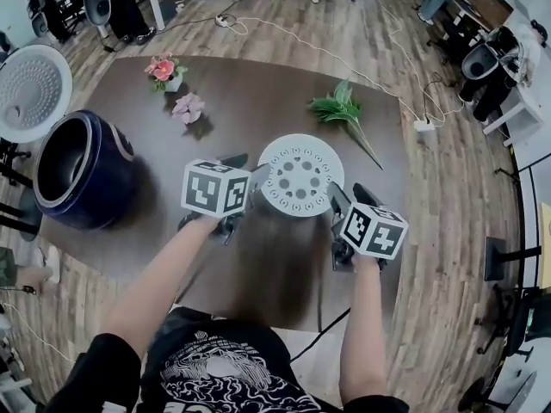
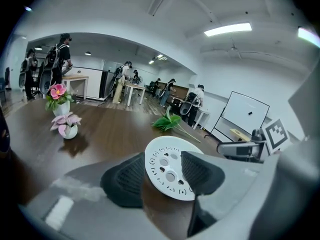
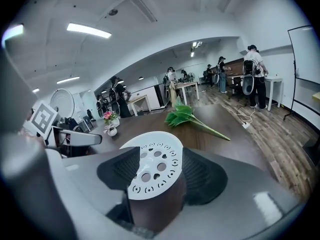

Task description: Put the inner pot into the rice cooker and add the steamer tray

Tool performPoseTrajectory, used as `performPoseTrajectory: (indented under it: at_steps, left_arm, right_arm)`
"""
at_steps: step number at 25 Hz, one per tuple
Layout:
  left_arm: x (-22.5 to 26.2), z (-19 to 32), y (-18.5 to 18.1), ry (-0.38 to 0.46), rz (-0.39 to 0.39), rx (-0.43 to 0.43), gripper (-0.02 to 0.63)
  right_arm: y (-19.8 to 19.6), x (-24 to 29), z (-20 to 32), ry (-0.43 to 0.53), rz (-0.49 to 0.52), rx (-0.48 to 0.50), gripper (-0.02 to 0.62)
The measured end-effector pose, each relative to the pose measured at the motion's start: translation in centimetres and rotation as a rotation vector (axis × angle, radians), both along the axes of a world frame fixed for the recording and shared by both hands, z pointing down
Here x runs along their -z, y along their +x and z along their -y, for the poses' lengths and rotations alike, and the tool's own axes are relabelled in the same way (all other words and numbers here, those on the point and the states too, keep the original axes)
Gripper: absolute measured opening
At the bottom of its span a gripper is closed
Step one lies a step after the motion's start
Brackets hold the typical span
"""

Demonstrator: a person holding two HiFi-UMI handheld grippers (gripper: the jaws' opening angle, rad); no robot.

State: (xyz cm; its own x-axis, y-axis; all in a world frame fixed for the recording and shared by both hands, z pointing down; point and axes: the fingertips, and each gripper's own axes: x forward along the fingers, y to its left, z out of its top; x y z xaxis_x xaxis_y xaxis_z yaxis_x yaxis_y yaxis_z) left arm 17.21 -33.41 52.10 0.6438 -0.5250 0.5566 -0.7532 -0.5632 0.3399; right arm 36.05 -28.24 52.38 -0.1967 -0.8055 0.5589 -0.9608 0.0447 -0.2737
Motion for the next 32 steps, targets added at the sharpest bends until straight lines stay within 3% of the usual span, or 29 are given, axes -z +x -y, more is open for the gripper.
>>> performPoseTrajectory:
  at_steps: [9,20,28,32]
  left_arm:
    - [-3.2,1.1,0.3,-0.073,0.007,0.097,0.227]
    - [-7.5,1.8,0.6,-0.184,-0.003,0.143,0.222]
    - [-8.8,1.8,1.0,-0.264,-0.084,0.171,0.156]
    - [-8.8,1.7,1.3,-0.271,-0.12,0.164,0.102]
  right_arm:
    - [1.0,-4.4,1.5,-0.077,0.053,0.023,0.241]
    - [2.1,-7.8,2.1,-0.145,0.089,-0.004,0.218]
    - [1.7,-8.4,2.5,-0.149,0.163,-0.002,0.199]
    - [1.2,-8.3,2.6,-0.135,0.169,0.003,0.13]
